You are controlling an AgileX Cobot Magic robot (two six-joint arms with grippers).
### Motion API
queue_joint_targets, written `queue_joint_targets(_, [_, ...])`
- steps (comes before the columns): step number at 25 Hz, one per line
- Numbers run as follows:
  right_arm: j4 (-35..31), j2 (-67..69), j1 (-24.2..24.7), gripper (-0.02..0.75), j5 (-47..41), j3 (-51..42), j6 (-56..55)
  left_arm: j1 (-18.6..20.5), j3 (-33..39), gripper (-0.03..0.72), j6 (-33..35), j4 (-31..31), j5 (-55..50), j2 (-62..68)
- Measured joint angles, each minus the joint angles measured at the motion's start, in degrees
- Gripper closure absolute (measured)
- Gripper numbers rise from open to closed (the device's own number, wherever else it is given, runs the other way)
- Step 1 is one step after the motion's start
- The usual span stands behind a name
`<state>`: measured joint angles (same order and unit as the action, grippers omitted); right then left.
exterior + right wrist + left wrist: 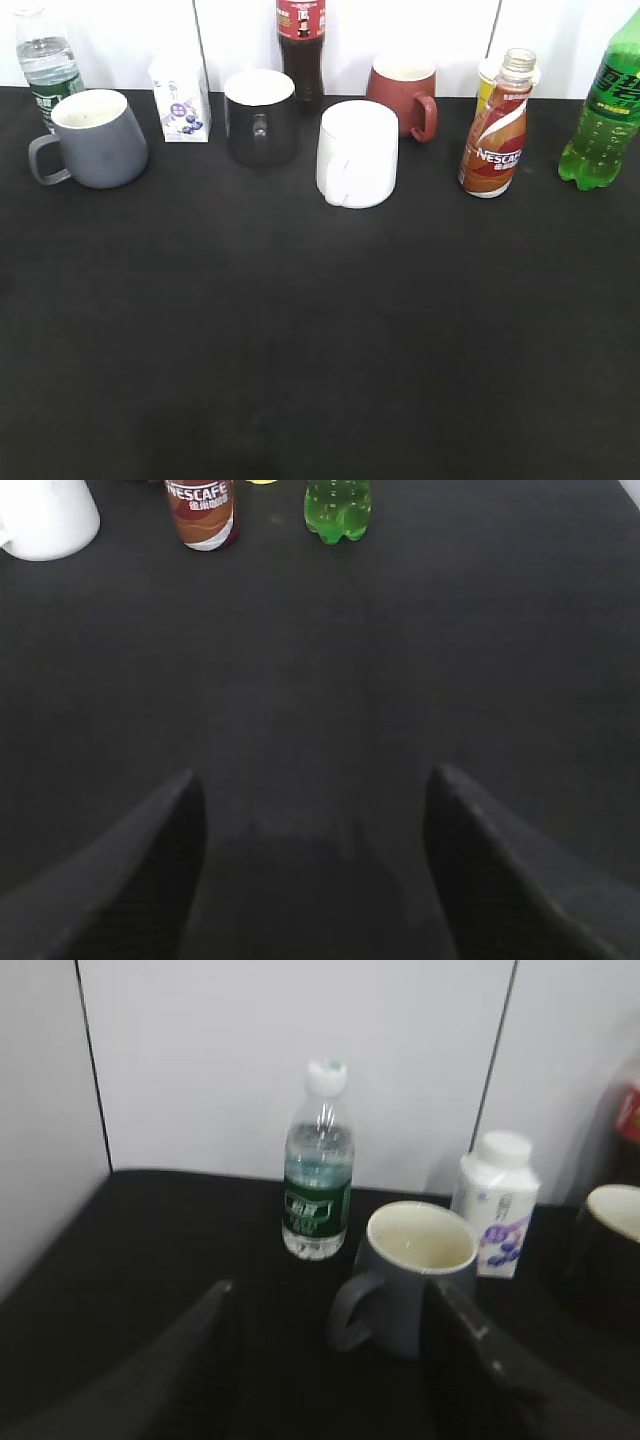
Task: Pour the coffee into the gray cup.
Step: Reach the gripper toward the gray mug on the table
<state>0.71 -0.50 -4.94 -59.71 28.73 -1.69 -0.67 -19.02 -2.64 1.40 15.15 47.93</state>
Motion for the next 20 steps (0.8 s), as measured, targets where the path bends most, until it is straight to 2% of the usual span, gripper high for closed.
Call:
queue_joint_targets(4, [0.0,0.0,0.0,0.2,0.0,0.0,0.0,0.0,0.8,0.263,0.0,-0.1,19.3,22.6])
queue_joint_targets(7, [0.0,0.0,0.0,0.2,0.0,0.0,0.0,0.0,0.0,0.238,0.0,-6.0,31.9,38.2])
queue_joint_targets(12, [0.0,0.0,0.0,0.2,0.0,0.0,0.0,0.0,-10.6,0.234,0.0,-6.3,36.7,55.4])
queue_joint_targets(17, [0.0,0.0,0.0,0.2,0.0,0.0,0.0,0.1,-23.0,0.236,0.0,-2.2,34.0,63.6])
queue_joint_targets(19, [0.0,0.0,0.0,0.2,0.0,0.0,0.0,0.3,-26.9,0.275,0.0,-2.2,32.3,65.9])
queue_joint_targets(20, [0.0,0.0,0.0,0.2,0.0,0.0,0.0,0.3,-28.3,0.325,0.0,-2.4,32.3,67.1])
